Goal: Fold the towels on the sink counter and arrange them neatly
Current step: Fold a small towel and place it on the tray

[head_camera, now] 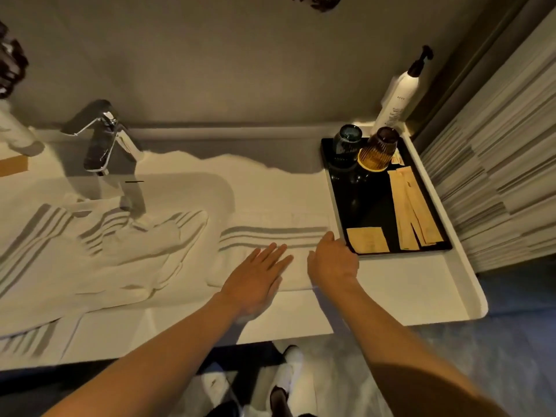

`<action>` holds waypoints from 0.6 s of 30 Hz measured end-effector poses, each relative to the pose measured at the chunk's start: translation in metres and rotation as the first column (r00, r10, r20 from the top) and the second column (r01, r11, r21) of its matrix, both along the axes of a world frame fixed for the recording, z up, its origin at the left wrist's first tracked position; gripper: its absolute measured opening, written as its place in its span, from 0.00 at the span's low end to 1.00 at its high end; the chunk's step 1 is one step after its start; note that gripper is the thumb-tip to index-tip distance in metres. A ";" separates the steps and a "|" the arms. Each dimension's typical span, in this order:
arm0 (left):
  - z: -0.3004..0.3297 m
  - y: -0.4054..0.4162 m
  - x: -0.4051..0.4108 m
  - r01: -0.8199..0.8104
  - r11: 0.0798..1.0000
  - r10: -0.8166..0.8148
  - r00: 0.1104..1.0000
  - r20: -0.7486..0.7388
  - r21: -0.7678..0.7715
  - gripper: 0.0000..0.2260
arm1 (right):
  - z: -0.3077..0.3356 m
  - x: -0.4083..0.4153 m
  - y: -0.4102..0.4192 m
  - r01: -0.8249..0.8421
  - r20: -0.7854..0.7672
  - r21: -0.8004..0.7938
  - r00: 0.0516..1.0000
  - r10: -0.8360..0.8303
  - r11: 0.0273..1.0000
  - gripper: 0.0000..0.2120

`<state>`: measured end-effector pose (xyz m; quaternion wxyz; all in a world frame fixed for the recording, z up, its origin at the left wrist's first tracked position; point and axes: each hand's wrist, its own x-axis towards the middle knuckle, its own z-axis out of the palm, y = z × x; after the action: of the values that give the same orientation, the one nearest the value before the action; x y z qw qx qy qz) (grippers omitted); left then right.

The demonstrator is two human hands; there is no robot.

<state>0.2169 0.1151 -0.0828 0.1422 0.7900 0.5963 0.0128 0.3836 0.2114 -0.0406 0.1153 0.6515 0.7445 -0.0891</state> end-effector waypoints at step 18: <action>0.017 0.014 0.041 -0.002 0.995 0.019 0.984 0.177 -0.098 0.23 | 0.064 0.033 0.061 0.351 -0.478 -0.445 0.685 -0.550 0.824 0.09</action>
<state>0.2575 0.1286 -0.0661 0.2332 0.7747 0.5852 0.0546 0.4169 0.2722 0.0235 -0.0430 0.7284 0.5316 -0.4301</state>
